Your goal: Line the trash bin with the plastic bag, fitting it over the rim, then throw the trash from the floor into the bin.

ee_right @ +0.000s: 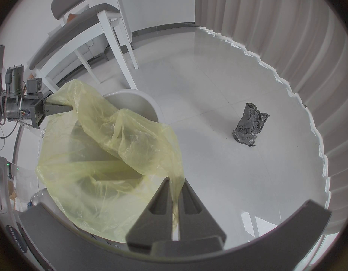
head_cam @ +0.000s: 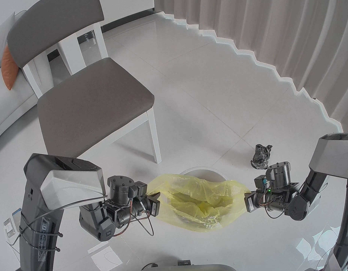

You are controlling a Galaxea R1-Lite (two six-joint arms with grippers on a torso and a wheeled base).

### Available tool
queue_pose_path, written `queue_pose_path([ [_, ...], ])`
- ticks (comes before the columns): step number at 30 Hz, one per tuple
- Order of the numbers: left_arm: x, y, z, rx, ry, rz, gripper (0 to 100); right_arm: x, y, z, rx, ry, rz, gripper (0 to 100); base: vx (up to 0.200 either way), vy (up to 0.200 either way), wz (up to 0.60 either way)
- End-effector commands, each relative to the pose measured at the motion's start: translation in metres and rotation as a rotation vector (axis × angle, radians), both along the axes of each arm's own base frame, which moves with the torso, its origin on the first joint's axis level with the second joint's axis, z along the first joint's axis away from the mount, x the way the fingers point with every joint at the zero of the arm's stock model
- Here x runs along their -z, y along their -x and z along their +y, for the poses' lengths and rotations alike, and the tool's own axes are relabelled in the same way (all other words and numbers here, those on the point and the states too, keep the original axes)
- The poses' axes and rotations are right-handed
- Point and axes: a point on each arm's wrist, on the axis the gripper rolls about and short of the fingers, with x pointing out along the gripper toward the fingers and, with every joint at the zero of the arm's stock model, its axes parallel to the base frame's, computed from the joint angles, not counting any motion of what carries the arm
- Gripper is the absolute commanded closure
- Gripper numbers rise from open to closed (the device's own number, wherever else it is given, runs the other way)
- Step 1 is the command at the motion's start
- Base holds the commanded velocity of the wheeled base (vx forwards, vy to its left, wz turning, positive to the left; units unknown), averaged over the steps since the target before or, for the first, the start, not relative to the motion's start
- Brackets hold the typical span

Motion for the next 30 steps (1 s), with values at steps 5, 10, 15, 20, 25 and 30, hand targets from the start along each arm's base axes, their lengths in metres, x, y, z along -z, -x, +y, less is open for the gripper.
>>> queue_pose_path([
  [5,0.005,-0.004,-0.01,0.019,0.005,-0.008,100,0.003,0.0,-0.004,0.012,0.002,0.009,100,0.0,0.0,0.0],
  [10,0.005,-0.008,-0.013,0.023,0.012,-0.018,100,0.008,-0.004,-0.007,0.025,0.004,0.011,100,0.0,0.0,0.0],
  [15,0.0,-0.009,-0.016,0.027,0.022,-0.035,100,0.012,-0.01,-0.012,0.035,0.009,-0.012,100,0.0,0.0,0.0],
  [20,-0.002,-0.01,-0.017,0.025,0.029,-0.047,100,0.013,-0.007,-0.02,0.035,0.037,-0.013,0,0.0,0.0,0.0],
  [25,-0.003,-0.009,-0.023,0.031,0.039,-0.055,100,0.009,0.002,-0.025,0.04,0.031,-0.039,0,0.0,0.0,0.0],
  [30,-0.003,-0.011,-0.026,0.034,0.046,-0.061,100,0.0,0.004,-0.03,0.052,0.023,-0.067,0,0.0,0.0,0.0],
])
